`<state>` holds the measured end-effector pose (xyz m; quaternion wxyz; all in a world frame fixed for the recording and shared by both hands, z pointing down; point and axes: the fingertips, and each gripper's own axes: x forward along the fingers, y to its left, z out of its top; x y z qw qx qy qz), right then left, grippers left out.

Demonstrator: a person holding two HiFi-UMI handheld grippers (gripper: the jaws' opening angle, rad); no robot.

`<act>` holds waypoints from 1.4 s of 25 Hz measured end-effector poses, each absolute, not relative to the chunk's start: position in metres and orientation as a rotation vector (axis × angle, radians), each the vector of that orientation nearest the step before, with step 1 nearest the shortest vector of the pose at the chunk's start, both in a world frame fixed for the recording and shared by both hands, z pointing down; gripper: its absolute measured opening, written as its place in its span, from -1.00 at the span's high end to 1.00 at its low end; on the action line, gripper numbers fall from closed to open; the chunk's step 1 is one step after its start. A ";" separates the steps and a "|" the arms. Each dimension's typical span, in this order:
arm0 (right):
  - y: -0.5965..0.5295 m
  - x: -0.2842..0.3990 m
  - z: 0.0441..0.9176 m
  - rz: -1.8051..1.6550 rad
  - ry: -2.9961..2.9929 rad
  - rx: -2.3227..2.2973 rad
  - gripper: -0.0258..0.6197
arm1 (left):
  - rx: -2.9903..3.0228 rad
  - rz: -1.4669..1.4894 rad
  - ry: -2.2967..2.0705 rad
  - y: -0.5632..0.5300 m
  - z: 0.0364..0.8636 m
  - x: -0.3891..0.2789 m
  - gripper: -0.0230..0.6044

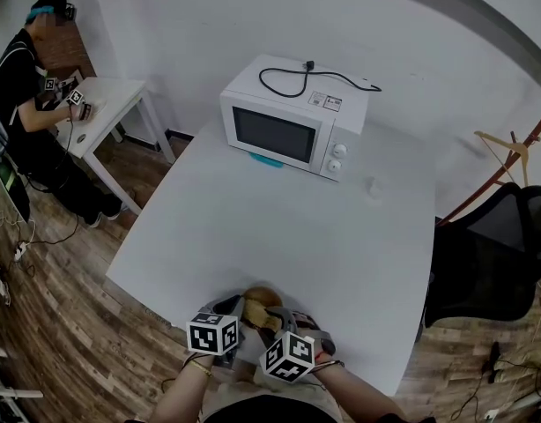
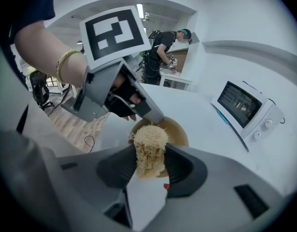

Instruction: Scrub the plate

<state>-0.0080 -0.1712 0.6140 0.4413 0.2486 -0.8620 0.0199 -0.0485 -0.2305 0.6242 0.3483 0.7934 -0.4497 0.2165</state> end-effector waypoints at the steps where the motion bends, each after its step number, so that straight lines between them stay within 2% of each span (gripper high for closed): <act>1: -0.170 -0.006 0.614 0.047 -2.138 0.625 0.40 | 2.063 0.567 -1.161 -0.230 0.624 -0.047 0.83; 14: -0.174 0.030 0.600 0.083 -2.143 0.937 0.40 | 2.066 0.562 -1.134 -0.218 0.636 -0.046 0.83; 21: -0.152 0.063 0.580 0.215 -2.148 1.260 0.40 | 2.082 0.604 -1.113 -0.217 0.651 -0.043 0.83; 30: -0.126 0.081 0.569 0.304 -2.114 1.407 0.40 | 2.095 0.639 -1.115 -0.218 0.664 -0.045 0.83; 31: -0.123 0.081 0.568 0.308 -2.112 1.414 0.40 | 2.096 0.631 -1.114 -0.216 0.664 -0.046 0.74; 32: -0.119 0.081 0.567 0.310 -2.111 1.420 0.40 | 2.098 0.622 -1.118 -0.215 0.662 -0.048 0.53; 35: -0.113 0.081 0.562 0.308 -2.118 1.450 0.40 | 2.112 0.600 -1.142 -0.208 0.653 -0.055 0.47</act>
